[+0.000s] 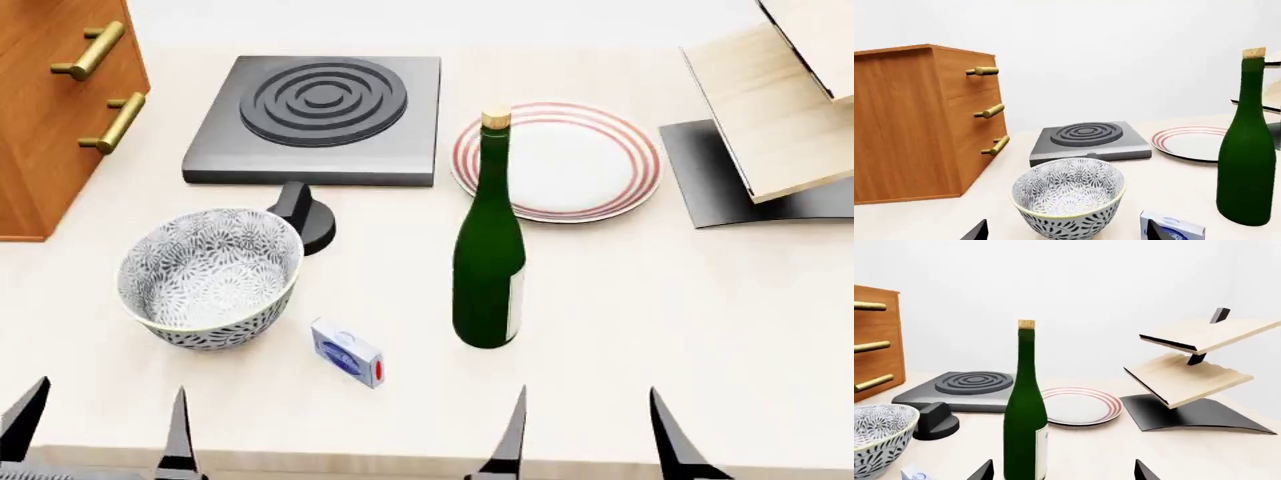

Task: Put the bowl on the top of the cabinet.

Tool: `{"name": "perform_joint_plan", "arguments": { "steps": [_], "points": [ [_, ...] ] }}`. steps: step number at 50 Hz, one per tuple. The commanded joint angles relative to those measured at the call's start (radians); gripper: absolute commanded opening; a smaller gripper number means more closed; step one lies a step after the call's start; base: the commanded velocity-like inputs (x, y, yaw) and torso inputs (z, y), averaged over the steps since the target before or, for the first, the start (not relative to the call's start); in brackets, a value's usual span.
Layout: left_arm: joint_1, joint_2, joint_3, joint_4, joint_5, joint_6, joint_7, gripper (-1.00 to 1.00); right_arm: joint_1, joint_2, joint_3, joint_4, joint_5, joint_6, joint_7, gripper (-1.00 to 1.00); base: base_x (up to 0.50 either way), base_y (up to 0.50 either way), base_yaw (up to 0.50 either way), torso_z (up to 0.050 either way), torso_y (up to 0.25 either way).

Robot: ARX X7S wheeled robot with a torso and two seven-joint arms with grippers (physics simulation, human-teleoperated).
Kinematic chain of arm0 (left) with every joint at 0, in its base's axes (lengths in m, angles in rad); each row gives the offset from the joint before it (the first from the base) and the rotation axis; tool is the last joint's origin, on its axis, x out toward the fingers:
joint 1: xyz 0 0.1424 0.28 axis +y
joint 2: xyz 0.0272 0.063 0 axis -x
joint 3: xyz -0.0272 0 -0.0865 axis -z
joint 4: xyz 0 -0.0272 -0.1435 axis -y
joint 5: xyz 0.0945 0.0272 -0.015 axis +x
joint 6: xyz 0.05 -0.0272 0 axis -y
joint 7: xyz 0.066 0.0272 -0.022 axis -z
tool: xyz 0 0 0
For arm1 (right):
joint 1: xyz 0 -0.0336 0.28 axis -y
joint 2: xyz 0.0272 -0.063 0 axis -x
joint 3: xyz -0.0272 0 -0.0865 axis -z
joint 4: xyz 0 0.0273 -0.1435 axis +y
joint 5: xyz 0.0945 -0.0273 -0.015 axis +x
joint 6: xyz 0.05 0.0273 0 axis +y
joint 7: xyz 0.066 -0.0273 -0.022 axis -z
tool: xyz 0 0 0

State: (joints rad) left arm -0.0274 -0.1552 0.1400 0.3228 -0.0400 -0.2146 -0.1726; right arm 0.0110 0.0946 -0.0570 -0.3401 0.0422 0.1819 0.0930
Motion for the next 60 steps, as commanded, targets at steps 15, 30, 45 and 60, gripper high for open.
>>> {"name": "perform_joint_plan", "arguments": {
  "steps": [15,30,45,60],
  "points": [
    [-0.046,-0.036,0.007,0.234,-0.020,-0.165,-0.019,1.00,0.023,0.048,-0.006,-0.209,0.067,0.105,0.009,1.00,0.00,0.01,0.00,0.000,0.000],
    [-0.045,-0.047,0.003,0.247,-0.042,-0.164,-0.024,1.00,0.032,0.052,0.003,-0.174,0.079,0.081,0.037,1.00,0.00,0.28,0.00,0.000,0.000],
    [-0.036,-0.060,0.004,0.250,-0.049,-0.154,-0.036,1.00,0.033,0.061,-0.017,-0.159,0.020,0.058,0.094,1.00,0.00,0.44,0.00,0.000,0.000],
    [-0.027,-0.070,0.004,0.235,-0.051,-0.126,-0.053,1.00,0.028,0.073,-0.028,-0.165,0.065,0.075,0.083,1.00,0.00,0.45,0.00,0.000,0.000]
  ]
}}
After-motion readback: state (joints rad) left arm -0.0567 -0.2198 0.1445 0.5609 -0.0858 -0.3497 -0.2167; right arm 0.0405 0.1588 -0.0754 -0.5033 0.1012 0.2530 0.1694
